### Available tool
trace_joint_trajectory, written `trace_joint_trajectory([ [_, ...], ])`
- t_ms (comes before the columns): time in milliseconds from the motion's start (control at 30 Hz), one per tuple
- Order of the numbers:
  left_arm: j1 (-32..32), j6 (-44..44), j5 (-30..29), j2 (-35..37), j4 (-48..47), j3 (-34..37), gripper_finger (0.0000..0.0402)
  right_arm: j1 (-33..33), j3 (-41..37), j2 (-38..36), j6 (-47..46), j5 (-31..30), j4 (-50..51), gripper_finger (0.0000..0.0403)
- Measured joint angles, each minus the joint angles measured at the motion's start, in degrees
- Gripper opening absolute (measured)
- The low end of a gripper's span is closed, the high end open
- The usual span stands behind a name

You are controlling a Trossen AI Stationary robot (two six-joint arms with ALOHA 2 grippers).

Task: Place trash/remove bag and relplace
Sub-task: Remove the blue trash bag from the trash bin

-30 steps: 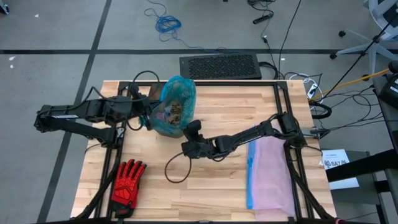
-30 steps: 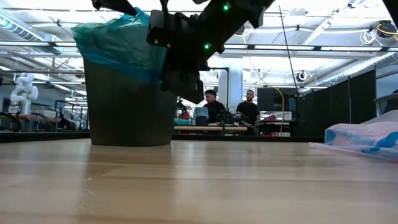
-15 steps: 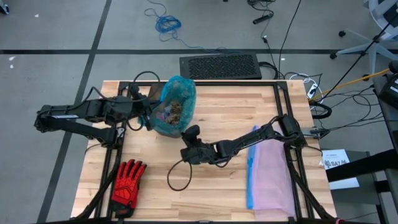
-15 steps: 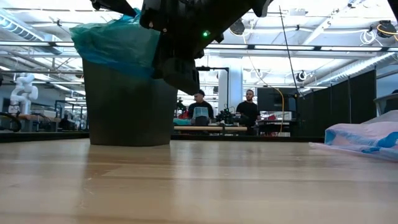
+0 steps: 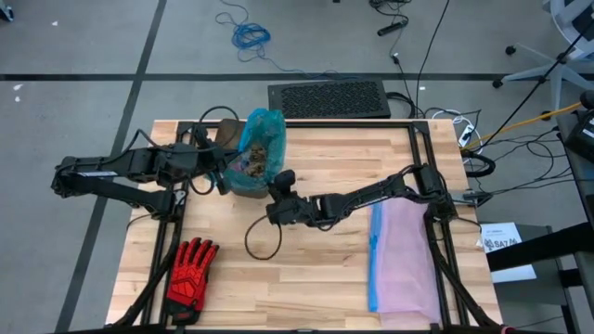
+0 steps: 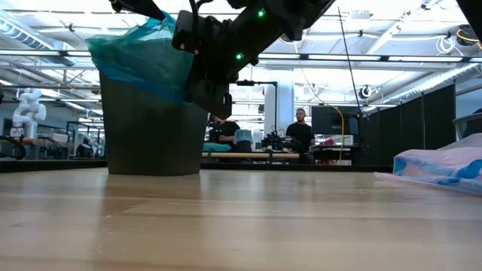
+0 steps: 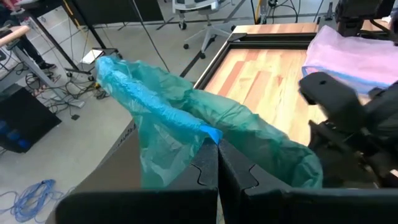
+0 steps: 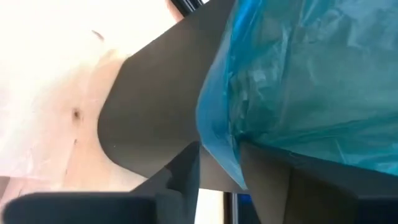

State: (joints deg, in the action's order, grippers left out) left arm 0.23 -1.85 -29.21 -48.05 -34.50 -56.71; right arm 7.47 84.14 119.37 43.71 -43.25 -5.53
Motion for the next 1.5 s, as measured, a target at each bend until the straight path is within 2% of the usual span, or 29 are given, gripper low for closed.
trace_joint_trajectory([
  [133,0.0,0.0,0.0,0.0,0.0,0.0,0.0,-1.39,0.0,0.0,-0.74,1.47,-0.51,0.002],
  [300,0.0,0.0,0.0,0.0,0.04,0.0,0.0,-2.61,-0.02,0.71,-0.03,1.65,-1.98,0.0002],
  [600,-0.02,0.02,0.02,0.0,-0.31,0.0,0.0,2.25,0.03,-2.75,2.3,1.04,-1.85,0.0],
  [767,-0.02,0.03,0.02,0.0,-0.31,0.0,0.0,1.61,0.02,-2.31,1.98,1.23,-0.01,0.0006],
  [867,-0.02,0.02,0.02,0.0,-0.32,0.0,0.0,0.99,0.0,-1.44,2.06,1.08,0.76,0.0033],
  [1100,0.0,0.02,0.02,0.0,-0.35,0.0,0.0,-2.31,-0.02,-1.05,2.06,1.4,0.21,0.0125],
  [1233,0.0,0.02,0.02,0.0,-0.35,0.0,0.0,-4.34,-0.02,-1.05,1.55,4.08,0.18,0.0153],
  [1367,-0.02,0.0,0.02,0.0,-0.35,0.0,0.0,-5.58,-0.02,-1.03,-0.1,7.56,-0.33,0.0142],
  [1433,0.0,0.0,0.02,0.0,-0.35,0.0,0.0,-6.08,-0.02,-0.98,-0.39,7.72,-1.95,0.0114],
  [1500,0.0,0.0,0.02,0.0,-0.34,0.0,0.0,-6.7,-0.02,-0.98,0.27,7.91,-3.83,0.0068],
])
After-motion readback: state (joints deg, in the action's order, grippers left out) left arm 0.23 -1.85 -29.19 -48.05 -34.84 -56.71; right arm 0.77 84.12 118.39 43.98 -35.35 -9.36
